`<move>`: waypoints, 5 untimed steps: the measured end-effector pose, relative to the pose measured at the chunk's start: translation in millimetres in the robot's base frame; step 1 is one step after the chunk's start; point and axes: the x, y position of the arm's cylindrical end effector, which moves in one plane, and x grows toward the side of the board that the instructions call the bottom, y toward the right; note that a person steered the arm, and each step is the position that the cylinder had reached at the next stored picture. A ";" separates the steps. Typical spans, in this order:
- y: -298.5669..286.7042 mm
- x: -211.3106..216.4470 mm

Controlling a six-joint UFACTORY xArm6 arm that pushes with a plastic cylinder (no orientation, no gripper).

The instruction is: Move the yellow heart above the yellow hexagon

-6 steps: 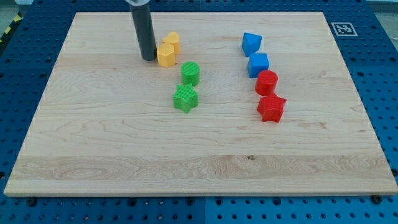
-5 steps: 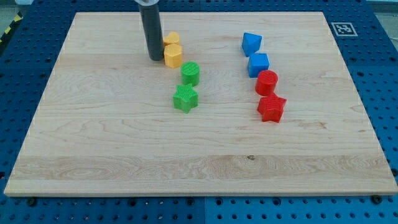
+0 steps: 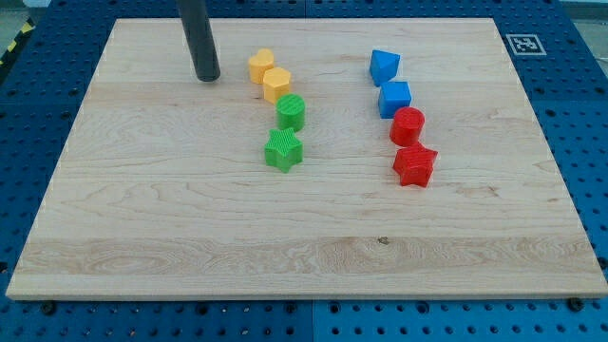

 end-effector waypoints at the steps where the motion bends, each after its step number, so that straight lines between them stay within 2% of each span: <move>1: 22.9 0.0; 3: 69.8 0.0; 5: 51.6 0.0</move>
